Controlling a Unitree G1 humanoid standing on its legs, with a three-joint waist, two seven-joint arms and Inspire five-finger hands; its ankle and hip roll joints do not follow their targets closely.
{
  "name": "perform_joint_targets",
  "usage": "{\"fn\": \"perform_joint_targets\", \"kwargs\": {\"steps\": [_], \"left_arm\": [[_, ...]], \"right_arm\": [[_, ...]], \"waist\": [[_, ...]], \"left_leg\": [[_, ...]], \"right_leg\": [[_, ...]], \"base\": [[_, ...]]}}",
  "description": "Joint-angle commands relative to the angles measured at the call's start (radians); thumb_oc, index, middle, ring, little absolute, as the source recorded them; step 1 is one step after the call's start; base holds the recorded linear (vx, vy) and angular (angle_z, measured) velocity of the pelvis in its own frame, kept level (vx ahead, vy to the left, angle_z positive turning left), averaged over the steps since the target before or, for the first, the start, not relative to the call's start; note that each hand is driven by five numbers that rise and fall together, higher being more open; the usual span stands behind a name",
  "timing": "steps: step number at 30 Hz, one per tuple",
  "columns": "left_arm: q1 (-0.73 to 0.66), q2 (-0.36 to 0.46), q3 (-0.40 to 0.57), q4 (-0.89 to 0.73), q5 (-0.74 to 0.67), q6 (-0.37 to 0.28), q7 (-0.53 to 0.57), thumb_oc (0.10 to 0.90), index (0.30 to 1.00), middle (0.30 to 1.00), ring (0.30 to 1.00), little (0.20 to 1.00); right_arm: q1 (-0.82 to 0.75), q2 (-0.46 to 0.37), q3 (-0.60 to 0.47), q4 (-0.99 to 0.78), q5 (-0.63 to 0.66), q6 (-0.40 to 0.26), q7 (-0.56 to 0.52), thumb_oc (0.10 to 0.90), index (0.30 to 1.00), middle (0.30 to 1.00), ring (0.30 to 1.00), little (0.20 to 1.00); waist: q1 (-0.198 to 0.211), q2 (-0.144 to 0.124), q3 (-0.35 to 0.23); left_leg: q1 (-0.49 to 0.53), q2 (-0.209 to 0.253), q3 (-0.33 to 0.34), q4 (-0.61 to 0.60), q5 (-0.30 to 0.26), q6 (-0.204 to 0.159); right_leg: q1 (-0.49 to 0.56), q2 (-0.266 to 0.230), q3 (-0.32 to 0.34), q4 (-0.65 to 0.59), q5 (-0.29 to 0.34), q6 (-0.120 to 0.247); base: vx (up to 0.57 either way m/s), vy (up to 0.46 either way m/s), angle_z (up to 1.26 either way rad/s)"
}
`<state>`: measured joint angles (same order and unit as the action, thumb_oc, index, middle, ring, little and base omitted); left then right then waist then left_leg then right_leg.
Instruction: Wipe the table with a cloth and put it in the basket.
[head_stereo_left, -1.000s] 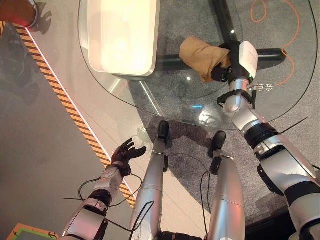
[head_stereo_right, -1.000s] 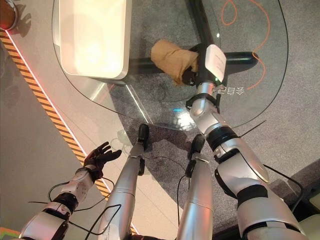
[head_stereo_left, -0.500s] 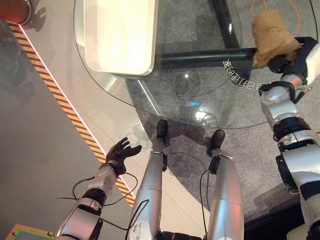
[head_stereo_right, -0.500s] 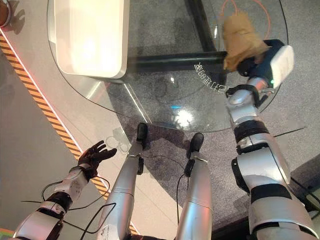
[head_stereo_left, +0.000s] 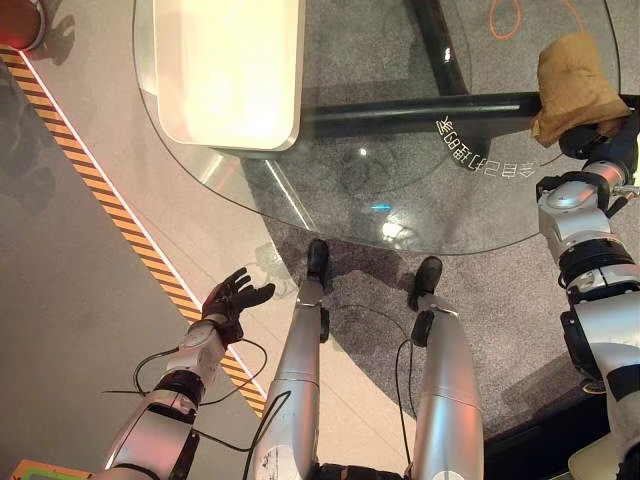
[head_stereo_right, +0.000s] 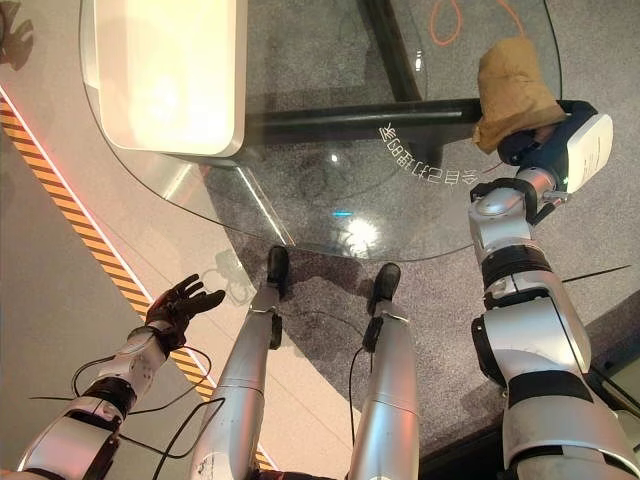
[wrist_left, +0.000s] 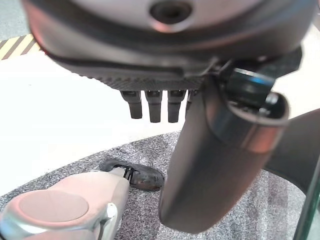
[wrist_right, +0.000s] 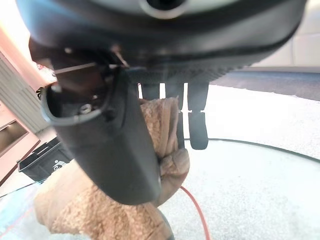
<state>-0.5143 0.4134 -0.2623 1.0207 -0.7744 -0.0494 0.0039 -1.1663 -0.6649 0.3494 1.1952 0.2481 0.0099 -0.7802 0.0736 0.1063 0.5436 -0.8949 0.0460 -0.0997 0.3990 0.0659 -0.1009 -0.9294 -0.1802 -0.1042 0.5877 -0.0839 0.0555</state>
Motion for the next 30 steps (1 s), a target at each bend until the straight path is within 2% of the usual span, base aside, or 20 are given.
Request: {"fn": "perform_joint_targets", "kwargs": {"steps": [1, 11, 17, 25, 30], "left_arm": [[0.030, 0.063, 0.047, 0.079, -0.033, 0.000, -0.015, 0.800, 0.900, 0.900, 0.900, 0.900], [0.020, 0.053, 0.047, 0.084, -0.024, -0.005, -0.011, 0.800, 0.900, 0.900, 0.900, 0.900], [0.021, 0.038, 0.044, 0.079, -0.017, -0.017, -0.007, 0.800, 0.900, 0.900, 0.900, 0.900], [0.011, 0.021, 0.028, 0.090, -0.015, -0.026, -0.013, 0.800, 0.900, 0.900, 0.900, 0.900], [0.015, 0.011, 0.022, 0.077, -0.010, -0.031, -0.003, 0.800, 0.900, 0.900, 0.900, 0.900]], "right_arm": [[0.033, -0.158, -0.024, 0.024, 0.028, -0.017, -0.077, 0.100, 0.300, 0.300, 0.300, 0.200], [0.000, -0.105, 0.024, -0.063, -0.040, -0.077, -0.009, 0.100, 0.300, 0.300, 0.300, 0.200], [-0.001, -0.059, 0.081, -0.154, -0.102, -0.065, 0.041, 0.100, 0.300, 0.300, 0.300, 0.200], [-0.019, -0.013, 0.157, -0.150, -0.171, -0.055, 0.091, 0.100, 0.300, 0.300, 0.300, 0.200], [-0.021, 0.011, 0.194, -0.193, -0.212, -0.033, 0.121, 0.100, 0.300, 0.300, 0.300, 0.200]], "waist": [[-0.016, 0.005, -0.024], [-0.013, 0.000, -0.024], [-0.009, 0.001, -0.024], [0.001, 0.017, -0.024], [0.006, 0.017, -0.024]], "left_leg": [[0.026, -0.065, 0.085, 0.027, -0.075, 0.103], [0.026, -0.068, 0.080, 0.023, -0.074, 0.099], [0.029, -0.073, 0.083, 0.017, -0.071, 0.097], [0.029, -0.078, 0.089, 0.019, -0.070, 0.099], [0.027, -0.082, 0.089, 0.020, -0.068, 0.100]], "right_leg": [[0.015, 0.104, -0.005, -0.074, 0.044, -0.025], [0.014, 0.108, -0.005, -0.075, 0.041, -0.026], [0.020, 0.108, -0.010, -0.083, 0.036, -0.030], [0.017, 0.102, -0.016, -0.076, 0.029, -0.034], [0.016, 0.101, -0.022, -0.075, 0.029, -0.036]], "base": [[0.00, 0.000, 0.00], [0.00, 0.000, 0.00], [0.00, 0.000, 0.00], [0.00, 0.001, 0.00], [0.00, 0.000, 0.00]]}}
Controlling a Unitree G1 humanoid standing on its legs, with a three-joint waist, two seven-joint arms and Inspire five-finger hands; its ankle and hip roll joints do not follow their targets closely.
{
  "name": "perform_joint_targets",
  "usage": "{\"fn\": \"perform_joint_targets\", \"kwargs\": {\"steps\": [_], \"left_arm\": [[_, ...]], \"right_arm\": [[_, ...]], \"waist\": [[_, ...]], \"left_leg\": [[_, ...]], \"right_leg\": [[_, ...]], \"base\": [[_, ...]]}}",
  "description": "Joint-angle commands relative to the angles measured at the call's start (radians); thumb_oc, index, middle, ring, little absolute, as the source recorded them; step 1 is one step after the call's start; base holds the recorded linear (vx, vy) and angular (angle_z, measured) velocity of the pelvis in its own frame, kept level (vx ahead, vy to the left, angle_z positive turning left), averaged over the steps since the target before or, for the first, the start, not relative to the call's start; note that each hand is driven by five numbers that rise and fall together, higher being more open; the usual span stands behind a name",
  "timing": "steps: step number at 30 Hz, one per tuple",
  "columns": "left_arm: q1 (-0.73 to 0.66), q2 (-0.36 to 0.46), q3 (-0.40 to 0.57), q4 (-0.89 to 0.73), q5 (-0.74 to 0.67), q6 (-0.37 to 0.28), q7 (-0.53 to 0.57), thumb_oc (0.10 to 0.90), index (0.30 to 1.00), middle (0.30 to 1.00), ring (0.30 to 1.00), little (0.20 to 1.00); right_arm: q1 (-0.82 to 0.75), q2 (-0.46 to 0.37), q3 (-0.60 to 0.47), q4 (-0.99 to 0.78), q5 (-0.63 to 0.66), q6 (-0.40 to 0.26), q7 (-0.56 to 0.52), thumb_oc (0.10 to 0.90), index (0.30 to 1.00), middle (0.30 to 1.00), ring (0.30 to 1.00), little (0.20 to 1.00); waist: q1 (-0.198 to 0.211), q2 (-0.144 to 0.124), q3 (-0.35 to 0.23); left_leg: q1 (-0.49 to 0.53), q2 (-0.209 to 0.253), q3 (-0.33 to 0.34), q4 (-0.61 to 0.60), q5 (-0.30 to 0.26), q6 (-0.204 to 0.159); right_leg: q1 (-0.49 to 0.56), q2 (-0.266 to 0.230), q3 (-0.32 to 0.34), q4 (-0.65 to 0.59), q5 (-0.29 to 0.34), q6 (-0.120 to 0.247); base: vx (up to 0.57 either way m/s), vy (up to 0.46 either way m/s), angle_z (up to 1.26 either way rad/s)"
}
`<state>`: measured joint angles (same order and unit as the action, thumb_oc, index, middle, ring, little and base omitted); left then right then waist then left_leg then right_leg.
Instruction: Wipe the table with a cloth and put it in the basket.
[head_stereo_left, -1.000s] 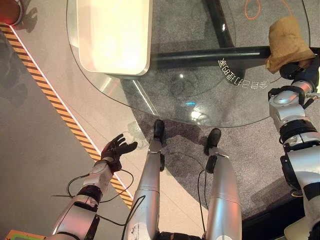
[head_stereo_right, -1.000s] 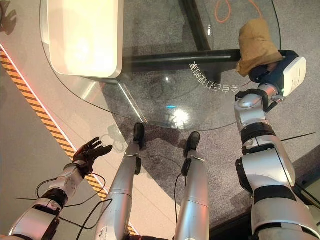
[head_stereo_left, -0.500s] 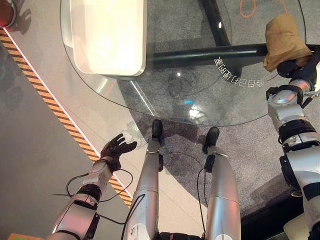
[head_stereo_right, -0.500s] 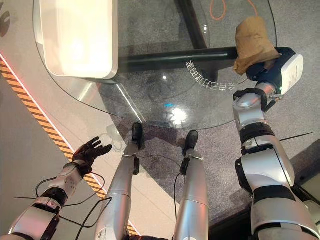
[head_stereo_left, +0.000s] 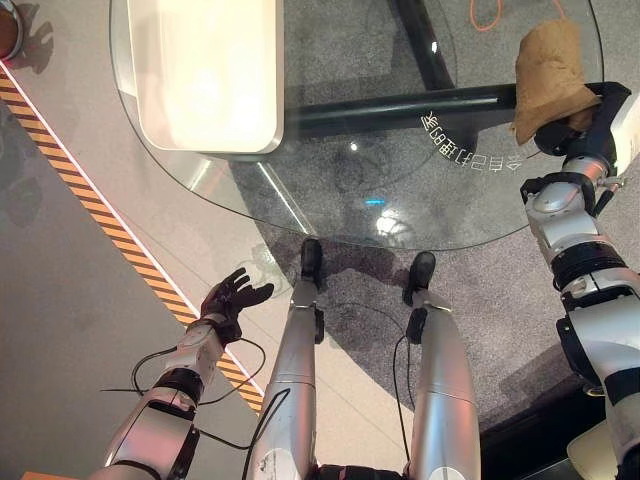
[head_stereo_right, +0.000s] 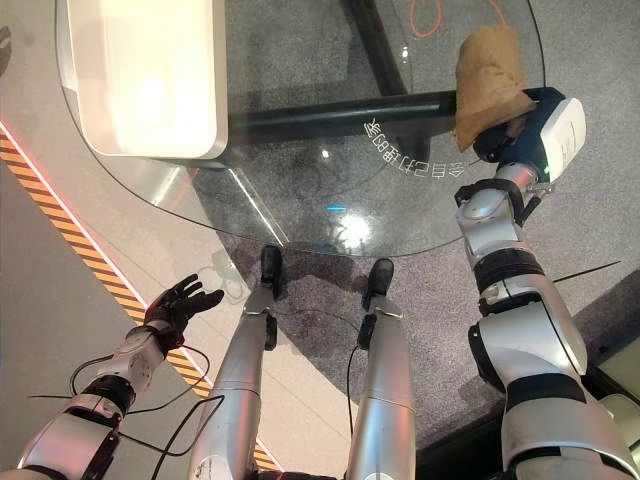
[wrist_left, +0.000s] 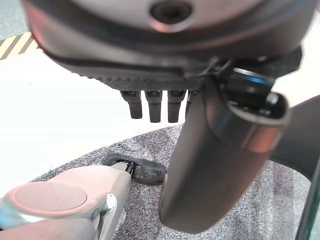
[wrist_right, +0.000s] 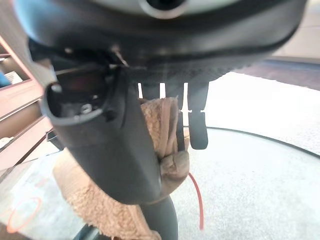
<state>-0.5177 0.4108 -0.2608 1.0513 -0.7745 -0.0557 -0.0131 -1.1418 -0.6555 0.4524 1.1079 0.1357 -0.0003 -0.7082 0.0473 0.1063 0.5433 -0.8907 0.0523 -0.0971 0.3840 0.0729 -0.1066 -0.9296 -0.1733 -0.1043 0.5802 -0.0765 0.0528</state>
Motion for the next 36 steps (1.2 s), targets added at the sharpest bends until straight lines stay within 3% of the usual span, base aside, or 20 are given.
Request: {"fn": "perform_joint_targets", "kwargs": {"steps": [1, 17, 36], "left_arm": [[0.020, 0.011, 0.021, 0.043, -0.007, -0.024, 0.016, 0.800, 0.900, 0.900, 0.900, 0.900], [0.042, -0.025, 0.014, 0.012, 0.015, -0.035, 0.040, 0.800, 0.900, 0.900, 0.900, 0.900], [0.057, -0.053, 0.021, -0.005, 0.036, -0.046, 0.057, 0.800, 0.900, 0.900, 0.900, 0.900]], "right_arm": [[-0.045, 0.007, 0.100, -0.116, -0.117, -0.020, 0.057, 0.100, 0.300, 0.300, 0.300, 0.200], [-0.035, 0.081, 0.221, -0.306, -0.234, 0.048, 0.145, 0.100, 0.300, 0.300, 0.300, 0.200], [0.023, 0.128, 0.314, -0.514, -0.388, 0.032, 0.301, 0.100, 0.300, 0.300, 0.300, 0.200]], "waist": [[0.033, 0.016, -0.023], [0.046, 0.022, -0.023], [0.042, 0.023, -0.023]], "left_leg": [[0.023, -0.089, 0.087, 0.034, -0.074, 0.106], [0.027, -0.096, 0.090, 0.028, -0.061, 0.105], [0.026, -0.102, 0.092, 0.025, -0.050, 0.106]], "right_leg": [[0.017, 0.094, -0.023, -0.068, 0.022, -0.033], [0.017, 0.091, -0.032, -0.062, 0.019, -0.037], [0.009, 0.093, -0.031, -0.058, 0.021, -0.038]], "base": [[0.00, 0.000, 0.00], [0.00, 0.000, 0.00], [0.00, 0.000, 0.00]]}}
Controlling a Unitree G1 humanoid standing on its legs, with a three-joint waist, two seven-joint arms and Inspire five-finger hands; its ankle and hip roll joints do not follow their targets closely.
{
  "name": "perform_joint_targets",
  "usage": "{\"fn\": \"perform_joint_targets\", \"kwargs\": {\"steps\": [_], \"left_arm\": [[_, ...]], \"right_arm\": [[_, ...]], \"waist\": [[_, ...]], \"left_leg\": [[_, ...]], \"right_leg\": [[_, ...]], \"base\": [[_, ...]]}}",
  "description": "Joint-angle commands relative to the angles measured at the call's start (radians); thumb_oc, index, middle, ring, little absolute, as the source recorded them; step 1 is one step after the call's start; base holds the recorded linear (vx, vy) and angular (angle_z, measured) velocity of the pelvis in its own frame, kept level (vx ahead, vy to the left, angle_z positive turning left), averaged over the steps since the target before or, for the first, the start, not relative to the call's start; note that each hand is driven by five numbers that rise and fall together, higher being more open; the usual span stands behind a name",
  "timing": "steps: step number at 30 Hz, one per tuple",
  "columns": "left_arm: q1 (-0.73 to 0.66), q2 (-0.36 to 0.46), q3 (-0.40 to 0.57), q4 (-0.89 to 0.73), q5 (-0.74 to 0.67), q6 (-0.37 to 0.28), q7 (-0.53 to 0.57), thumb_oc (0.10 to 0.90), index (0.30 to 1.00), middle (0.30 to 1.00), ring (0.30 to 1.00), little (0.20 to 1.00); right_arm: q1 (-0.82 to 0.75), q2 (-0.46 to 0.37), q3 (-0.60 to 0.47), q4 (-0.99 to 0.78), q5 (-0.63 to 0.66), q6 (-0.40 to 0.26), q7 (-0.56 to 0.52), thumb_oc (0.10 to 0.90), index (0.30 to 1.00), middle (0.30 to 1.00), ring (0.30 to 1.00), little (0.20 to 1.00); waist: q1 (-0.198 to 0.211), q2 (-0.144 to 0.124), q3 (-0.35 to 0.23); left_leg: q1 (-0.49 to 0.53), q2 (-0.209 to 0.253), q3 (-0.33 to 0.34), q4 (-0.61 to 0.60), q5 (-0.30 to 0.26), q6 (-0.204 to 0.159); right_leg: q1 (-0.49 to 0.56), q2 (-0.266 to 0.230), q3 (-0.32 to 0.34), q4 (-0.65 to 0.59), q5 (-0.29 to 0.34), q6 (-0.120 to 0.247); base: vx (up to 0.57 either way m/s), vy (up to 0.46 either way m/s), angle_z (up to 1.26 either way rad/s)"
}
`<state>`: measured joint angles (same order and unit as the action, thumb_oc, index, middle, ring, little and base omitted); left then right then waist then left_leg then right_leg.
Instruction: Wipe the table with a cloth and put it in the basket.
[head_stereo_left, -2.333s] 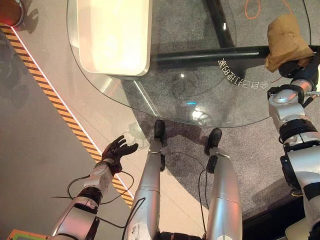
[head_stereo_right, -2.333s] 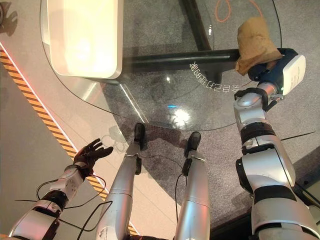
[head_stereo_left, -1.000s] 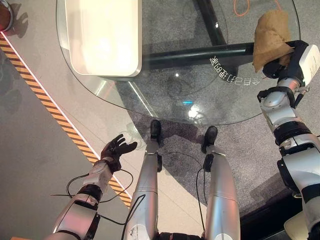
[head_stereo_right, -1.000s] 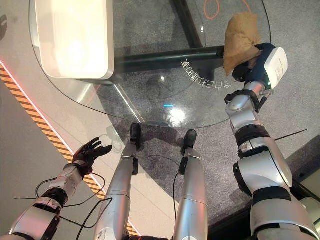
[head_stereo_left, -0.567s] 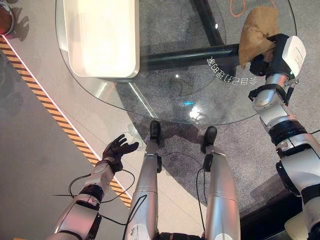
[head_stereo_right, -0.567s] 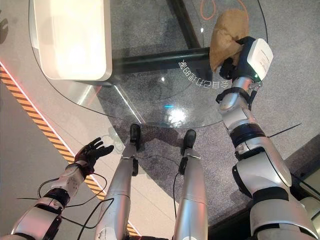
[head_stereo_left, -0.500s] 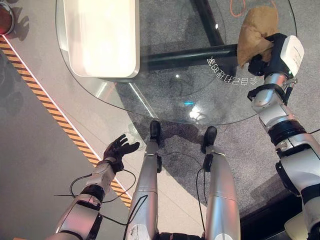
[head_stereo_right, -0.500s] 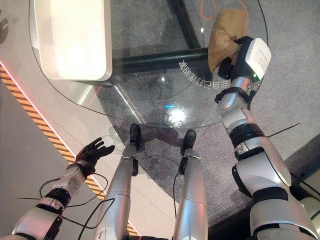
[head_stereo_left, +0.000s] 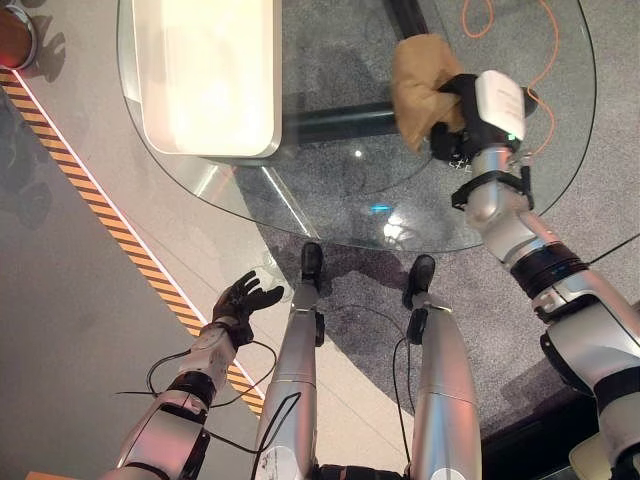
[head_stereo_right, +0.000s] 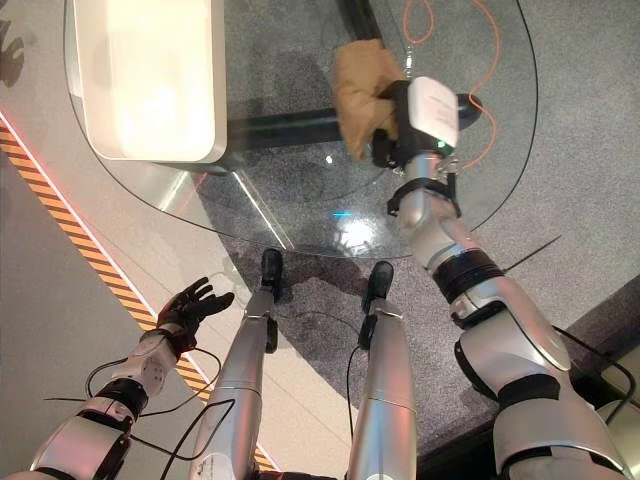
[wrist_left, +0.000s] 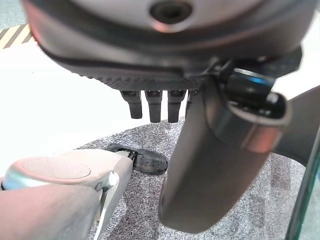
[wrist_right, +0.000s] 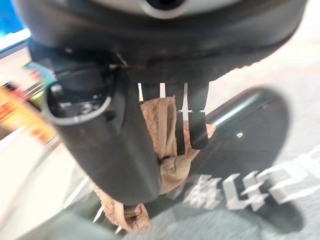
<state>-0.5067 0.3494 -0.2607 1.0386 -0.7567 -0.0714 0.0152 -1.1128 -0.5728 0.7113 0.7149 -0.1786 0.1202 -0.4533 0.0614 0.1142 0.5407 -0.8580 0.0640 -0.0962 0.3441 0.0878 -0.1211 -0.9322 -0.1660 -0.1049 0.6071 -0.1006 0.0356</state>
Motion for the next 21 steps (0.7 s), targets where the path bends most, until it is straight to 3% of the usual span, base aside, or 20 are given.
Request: {"fn": "perform_joint_targets", "kwargs": {"steps": [1, 21], "left_arm": [[0.048, 0.009, 0.021, 0.009, 0.017, -0.033, 0.026, 0.800, 0.900, 0.900, 0.900, 0.900], [0.042, 0.005, 0.025, 0.003, 0.024, -0.030, 0.027, 0.800, 0.900, 0.900, 0.900, 0.900]], "right_arm": [[-0.002, 0.046, 0.061, -0.125, -0.075, -0.091, 0.049, 0.100, 0.300, 0.300, 0.300, 0.200], [0.061, 0.071, 0.106, -0.239, -0.151, -0.135, 0.175, 0.100, 0.300, 0.300, 0.300, 0.200]], "waist": [[0.028, 0.015, -0.021], [0.022, 0.005, -0.021]], "left_leg": [[-0.009, -0.113, 0.091, 0.065, -0.065, 0.120], [-0.011, -0.112, 0.091, 0.059, -0.056, 0.117]], "right_leg": [[0.010, 0.085, -0.030, -0.084, 0.046, -0.021], [0.006, 0.085, -0.032, -0.090, 0.052, -0.018]], "base": [[0.00, 0.000, 0.00], [0.00, 0.000, 0.00]]}}
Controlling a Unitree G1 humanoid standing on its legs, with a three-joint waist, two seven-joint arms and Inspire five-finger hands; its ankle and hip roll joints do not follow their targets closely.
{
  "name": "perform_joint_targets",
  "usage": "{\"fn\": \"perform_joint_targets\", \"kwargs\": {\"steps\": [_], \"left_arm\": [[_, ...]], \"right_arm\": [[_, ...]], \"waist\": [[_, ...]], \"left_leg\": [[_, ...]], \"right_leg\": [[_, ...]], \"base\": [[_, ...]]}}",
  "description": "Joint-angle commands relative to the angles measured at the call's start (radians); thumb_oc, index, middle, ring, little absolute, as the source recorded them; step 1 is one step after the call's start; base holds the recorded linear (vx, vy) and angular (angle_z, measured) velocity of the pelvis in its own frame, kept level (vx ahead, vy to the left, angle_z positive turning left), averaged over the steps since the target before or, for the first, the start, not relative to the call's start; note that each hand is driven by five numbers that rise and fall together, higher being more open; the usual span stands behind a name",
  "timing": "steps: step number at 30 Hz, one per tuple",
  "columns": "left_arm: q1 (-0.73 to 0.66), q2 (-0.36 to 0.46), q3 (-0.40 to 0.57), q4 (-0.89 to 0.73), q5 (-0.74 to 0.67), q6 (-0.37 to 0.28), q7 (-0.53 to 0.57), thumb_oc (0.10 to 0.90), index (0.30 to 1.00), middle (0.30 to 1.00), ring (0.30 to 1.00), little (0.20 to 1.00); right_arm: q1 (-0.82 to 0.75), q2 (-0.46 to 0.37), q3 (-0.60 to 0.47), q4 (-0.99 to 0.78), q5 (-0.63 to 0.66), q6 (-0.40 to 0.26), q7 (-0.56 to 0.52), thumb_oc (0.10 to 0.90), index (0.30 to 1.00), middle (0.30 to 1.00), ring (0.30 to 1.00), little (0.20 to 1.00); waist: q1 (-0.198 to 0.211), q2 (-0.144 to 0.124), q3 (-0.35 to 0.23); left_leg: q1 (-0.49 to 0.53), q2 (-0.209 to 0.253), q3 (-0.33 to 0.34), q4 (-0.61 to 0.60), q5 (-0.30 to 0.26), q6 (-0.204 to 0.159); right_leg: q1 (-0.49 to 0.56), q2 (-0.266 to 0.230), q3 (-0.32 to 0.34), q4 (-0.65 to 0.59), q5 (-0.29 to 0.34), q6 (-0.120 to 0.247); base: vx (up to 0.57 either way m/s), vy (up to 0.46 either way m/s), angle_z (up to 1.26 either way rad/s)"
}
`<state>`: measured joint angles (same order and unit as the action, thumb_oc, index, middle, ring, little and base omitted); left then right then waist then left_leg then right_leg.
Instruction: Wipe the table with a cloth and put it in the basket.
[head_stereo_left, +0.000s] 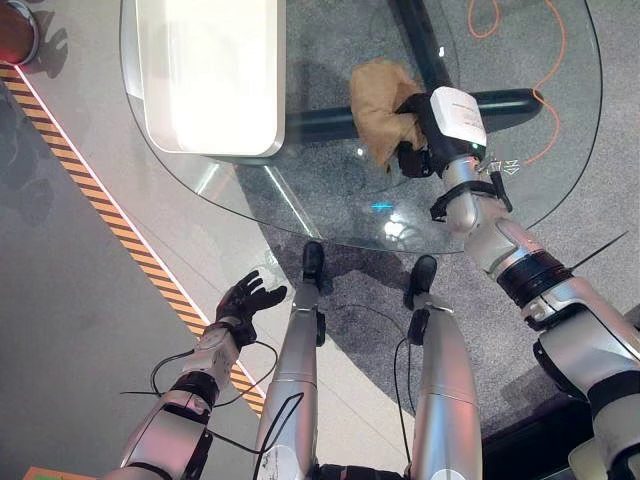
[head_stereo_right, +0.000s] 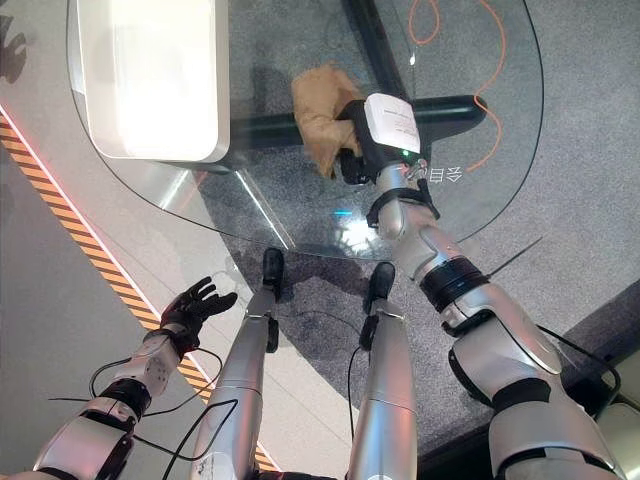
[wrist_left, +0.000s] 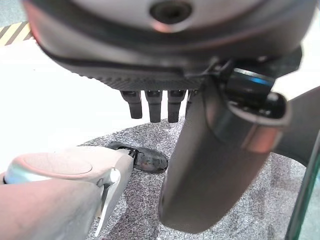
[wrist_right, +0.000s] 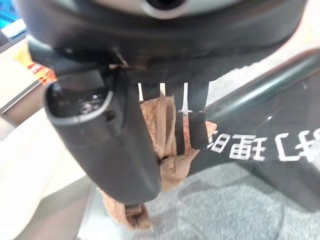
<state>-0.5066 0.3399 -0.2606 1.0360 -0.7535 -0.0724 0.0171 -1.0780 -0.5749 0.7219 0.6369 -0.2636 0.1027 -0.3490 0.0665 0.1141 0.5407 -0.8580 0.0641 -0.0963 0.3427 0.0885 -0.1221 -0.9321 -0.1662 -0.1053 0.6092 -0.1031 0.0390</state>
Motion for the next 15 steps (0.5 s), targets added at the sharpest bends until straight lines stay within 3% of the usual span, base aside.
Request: {"fn": "perform_joint_targets", "kwargs": {"steps": [1, 15], "left_arm": [[0.042, 0.013, 0.024, 0.003, 0.022, -0.029, 0.030, 0.800, 0.900, 0.900, 0.900, 0.900], [0.033, 0.011, 0.027, 0.007, 0.017, -0.030, 0.028, 0.800, 0.900, 0.900, 0.900, 0.900]], "right_arm": [[0.031, 0.077, 0.099, -0.169, -0.075, -0.119, 0.077, 0.100, 0.300, 0.300, 0.300, 0.200], [0.047, 0.080, 0.108, -0.214, -0.085, -0.124, 0.075, 0.100, 0.300, 0.300, 0.300, 0.200]], "waist": [[0.016, 0.005, -0.021], [0.012, 0.004, -0.021]], "left_leg": [[-0.011, -0.113, 0.091, 0.060, -0.056, 0.119], [-0.010, -0.112, 0.092, 0.059, -0.053, 0.118]], "right_leg": [[0.006, 0.086, -0.031, -0.093, 0.055, -0.021], [0.005, 0.084, -0.029, -0.095, 0.060, -0.020]], "base": [[0.00, 0.000, 0.00], [0.00, 0.000, 0.00]]}}
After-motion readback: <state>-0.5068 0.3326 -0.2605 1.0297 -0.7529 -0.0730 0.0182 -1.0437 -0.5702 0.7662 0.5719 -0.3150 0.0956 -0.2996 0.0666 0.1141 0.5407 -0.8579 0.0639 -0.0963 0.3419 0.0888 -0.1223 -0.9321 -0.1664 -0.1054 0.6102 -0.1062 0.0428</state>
